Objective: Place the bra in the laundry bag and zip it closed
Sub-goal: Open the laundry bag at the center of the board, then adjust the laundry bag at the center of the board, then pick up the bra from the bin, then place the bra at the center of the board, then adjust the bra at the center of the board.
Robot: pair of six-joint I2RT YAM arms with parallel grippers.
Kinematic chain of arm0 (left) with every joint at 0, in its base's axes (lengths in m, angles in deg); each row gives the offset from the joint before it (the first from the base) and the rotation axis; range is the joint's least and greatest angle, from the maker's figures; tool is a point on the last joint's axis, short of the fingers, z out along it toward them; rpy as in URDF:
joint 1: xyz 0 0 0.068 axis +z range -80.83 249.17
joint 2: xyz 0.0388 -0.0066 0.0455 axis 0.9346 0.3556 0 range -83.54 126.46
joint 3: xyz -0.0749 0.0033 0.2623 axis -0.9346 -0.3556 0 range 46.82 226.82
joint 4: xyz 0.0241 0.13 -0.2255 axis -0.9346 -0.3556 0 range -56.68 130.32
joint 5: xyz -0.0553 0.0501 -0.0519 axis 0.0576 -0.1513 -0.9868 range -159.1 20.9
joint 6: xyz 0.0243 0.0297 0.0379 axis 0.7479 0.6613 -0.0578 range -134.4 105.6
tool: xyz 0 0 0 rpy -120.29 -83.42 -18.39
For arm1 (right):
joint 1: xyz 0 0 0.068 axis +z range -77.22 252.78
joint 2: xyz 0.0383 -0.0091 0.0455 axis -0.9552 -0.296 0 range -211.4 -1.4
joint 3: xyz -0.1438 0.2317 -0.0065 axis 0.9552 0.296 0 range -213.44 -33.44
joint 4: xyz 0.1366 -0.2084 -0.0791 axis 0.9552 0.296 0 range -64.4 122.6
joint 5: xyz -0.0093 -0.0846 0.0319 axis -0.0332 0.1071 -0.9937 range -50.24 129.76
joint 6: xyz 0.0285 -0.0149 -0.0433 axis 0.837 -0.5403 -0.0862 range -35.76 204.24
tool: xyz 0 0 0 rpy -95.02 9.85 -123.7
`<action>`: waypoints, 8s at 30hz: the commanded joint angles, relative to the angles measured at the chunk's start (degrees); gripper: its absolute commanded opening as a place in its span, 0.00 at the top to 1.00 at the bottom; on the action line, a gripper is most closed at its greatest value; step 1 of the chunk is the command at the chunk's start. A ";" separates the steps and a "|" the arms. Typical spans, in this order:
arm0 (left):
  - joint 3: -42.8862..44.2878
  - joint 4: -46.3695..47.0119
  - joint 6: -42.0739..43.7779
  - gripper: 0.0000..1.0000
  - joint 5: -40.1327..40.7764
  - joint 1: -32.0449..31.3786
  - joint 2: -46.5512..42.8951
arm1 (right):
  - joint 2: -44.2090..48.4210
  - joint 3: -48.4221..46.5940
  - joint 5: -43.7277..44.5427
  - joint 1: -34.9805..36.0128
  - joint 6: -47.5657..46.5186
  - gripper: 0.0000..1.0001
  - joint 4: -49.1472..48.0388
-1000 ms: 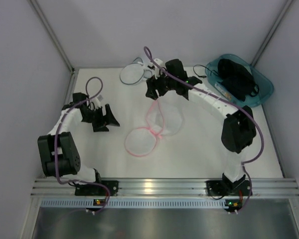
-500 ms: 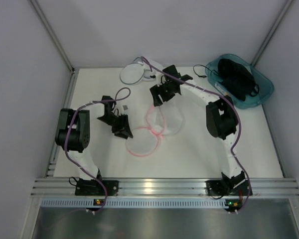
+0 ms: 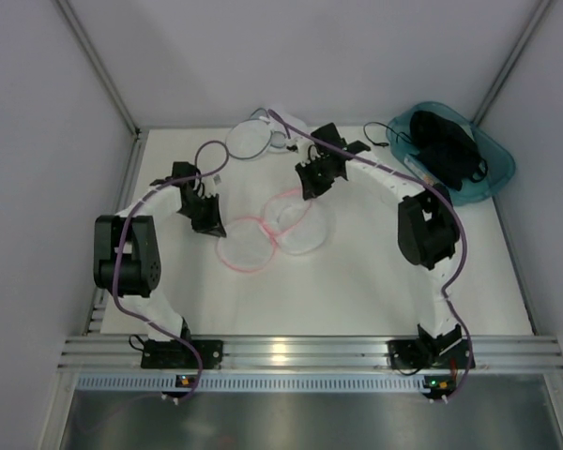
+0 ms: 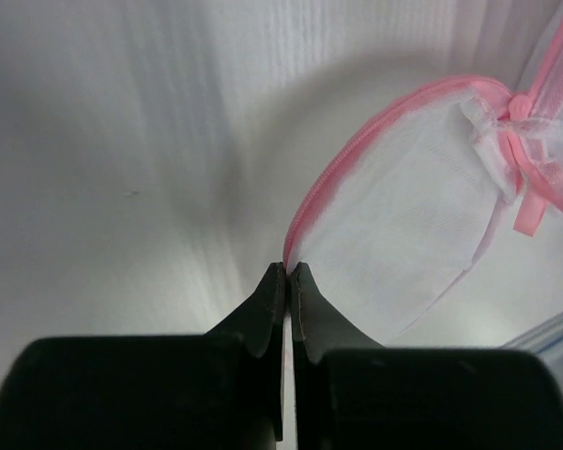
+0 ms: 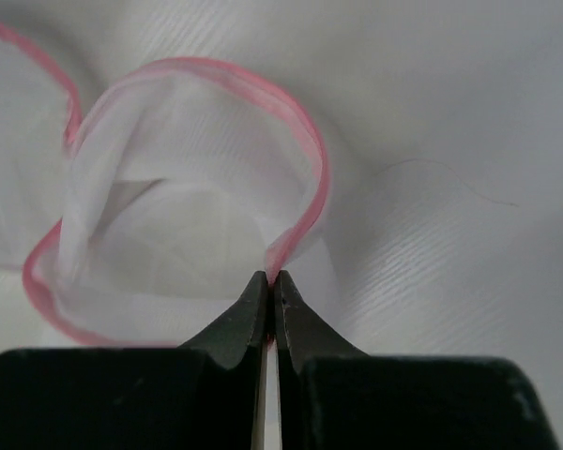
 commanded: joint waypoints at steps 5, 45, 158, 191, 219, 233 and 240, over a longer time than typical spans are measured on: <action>5.18 0.69 7.72 1.00 13.95 1.93 -5.04 | 12.79 8.78 -6.43 -0.27 4.59 1.00 -3.35; 24.09 -8.19 14.05 0.22 -3.78 11.16 -0.11 | 7.45 -12.99 -12.59 -39.72 5.92 0.14 1.64; 10.28 -10.12 15.90 0.02 3.15 11.34 -20.77 | 72.61 42.01 -14.45 -17.93 16.81 1.00 -21.37; 11.16 -10.12 19.76 0.02 -4.68 11.25 -19.97 | 36.98 31.38 -10.59 -27.79 -15.00 0.59 -1.44; 12.57 -10.03 12.20 0.02 -8.98 13.36 -21.56 | 28.61 45.27 -23.21 -0.97 3.51 0.76 -11.00; 13.53 -10.03 11.06 0.02 -9.60 15.11 -21.47 | 42.25 51.16 0.93 10.89 -6.03 0.55 -6.36; 14.15 -10.03 10.89 0.02 -9.86 15.55 -20.68 | 37.42 53.09 8.23 14.76 -7.09 0.54 -7.76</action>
